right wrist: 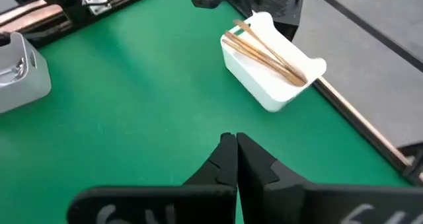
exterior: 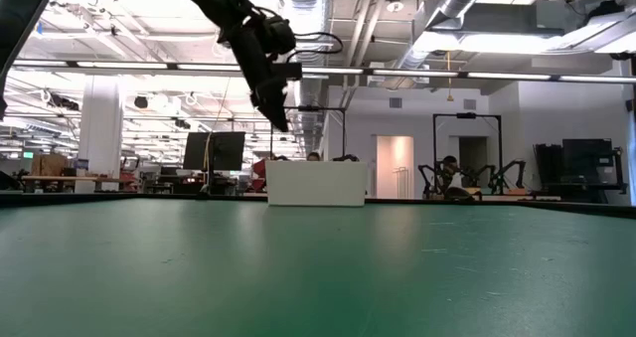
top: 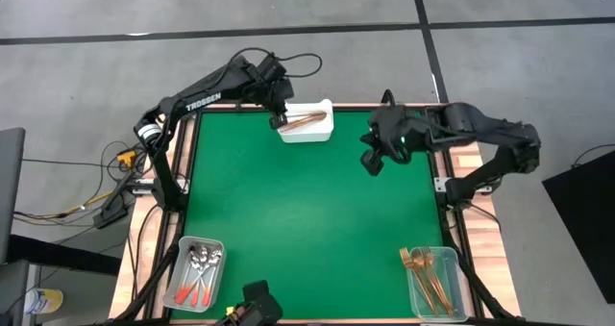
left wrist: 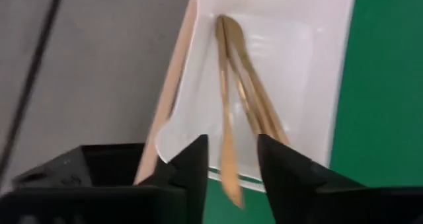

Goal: Sort silverware by color (type)
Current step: Return to Home Position

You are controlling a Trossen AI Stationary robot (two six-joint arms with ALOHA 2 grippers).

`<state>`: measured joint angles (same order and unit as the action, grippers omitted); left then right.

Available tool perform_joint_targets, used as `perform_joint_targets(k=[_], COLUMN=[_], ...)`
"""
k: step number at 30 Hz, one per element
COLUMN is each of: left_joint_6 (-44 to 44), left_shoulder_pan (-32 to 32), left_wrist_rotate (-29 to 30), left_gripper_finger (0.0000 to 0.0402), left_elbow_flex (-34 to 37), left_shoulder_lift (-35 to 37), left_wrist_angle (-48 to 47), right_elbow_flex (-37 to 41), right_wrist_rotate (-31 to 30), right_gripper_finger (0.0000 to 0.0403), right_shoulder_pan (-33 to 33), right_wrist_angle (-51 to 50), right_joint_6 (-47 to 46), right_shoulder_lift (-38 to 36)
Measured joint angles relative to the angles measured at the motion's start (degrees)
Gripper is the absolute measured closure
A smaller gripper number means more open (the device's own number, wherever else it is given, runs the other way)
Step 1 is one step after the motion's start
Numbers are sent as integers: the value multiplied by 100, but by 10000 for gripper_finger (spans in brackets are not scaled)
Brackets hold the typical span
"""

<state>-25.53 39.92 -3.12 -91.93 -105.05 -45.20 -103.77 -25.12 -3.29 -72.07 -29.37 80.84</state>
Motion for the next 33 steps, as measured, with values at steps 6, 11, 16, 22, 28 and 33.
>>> perform_joint_targets(k=[6,11,16,22,28,33], left_joint_6=[795,1595,1785,2124,2573,2830], left_shoulder_pan=[-20,-207,-1138,-2375,-2984,-3250], left_wrist_rotate=[-974,-2545,-2282,-853,-21,107], left_gripper_finger=[235,238,264,283,285,285], left_elbow_flex=[-558,-615,-617,-619,-619,-619], left_shoulder_lift=[56,671,1646,2504,2915,3053], left_wrist_angle=[-1020,-1086,-854,-602,-689,-696], right_elbow_flex=[2,2,2,2,2,2], right_wrist_rotate=[1294,3047,4870,5451,5596,5589], right_gripper_finger=[394,390,392,393,379,359], right_shoulder_pan=[520,654,279,6,-377,-725], right_wrist_angle=[1176,2440,4141,5111,5692,6084], right_joint_6=[977,1811,2360,2466,2335,2335], right_shoulder_lift=[0,0,-1,9,7,7])
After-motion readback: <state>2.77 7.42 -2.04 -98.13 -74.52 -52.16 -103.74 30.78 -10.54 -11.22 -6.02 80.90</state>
